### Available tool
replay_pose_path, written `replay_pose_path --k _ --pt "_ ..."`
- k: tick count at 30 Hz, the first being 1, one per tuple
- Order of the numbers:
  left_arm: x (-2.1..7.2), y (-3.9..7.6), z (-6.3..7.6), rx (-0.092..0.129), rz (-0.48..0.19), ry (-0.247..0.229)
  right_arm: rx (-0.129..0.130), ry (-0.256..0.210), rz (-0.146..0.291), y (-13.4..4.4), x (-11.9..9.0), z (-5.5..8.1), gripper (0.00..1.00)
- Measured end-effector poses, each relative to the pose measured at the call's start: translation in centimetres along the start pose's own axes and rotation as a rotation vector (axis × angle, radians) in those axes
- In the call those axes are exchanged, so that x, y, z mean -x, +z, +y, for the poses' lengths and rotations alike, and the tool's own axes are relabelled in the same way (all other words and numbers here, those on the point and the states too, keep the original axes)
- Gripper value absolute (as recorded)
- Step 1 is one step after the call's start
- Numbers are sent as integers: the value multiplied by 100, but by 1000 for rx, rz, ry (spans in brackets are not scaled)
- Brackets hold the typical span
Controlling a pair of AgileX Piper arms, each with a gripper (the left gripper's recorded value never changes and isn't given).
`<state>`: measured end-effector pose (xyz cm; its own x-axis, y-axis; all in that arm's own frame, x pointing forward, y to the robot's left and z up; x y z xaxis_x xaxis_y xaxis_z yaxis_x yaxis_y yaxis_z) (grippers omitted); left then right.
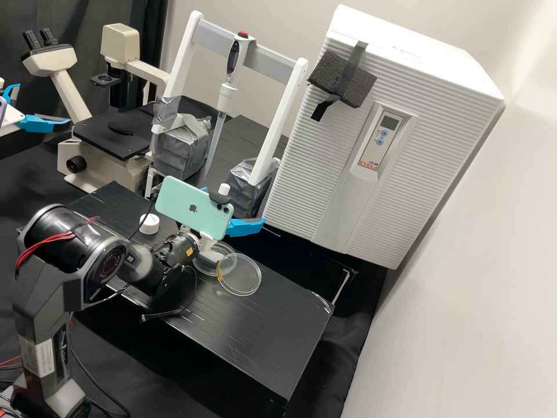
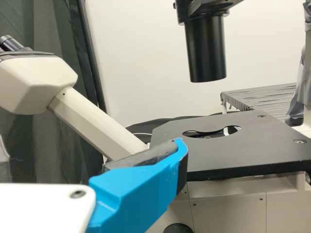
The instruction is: Close the bottle
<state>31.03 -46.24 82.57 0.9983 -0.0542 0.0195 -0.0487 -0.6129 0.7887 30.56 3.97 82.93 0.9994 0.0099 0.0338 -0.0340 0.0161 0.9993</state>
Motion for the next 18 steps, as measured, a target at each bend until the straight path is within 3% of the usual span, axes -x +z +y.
replay_pose_path --k 10,12,15,18 --pt "5 17 -3 -1 -7 3 0 0 0 0 0 0 100" --pt "20 98 -15 -3 -50 0 0 0 0 0 0 0 100" --pt "64 240 -27 14 -132 1 0 0 0 0 0 0 100" --pt "118 456 -46 17 -266 6 0 0 0 0 0 0 100"
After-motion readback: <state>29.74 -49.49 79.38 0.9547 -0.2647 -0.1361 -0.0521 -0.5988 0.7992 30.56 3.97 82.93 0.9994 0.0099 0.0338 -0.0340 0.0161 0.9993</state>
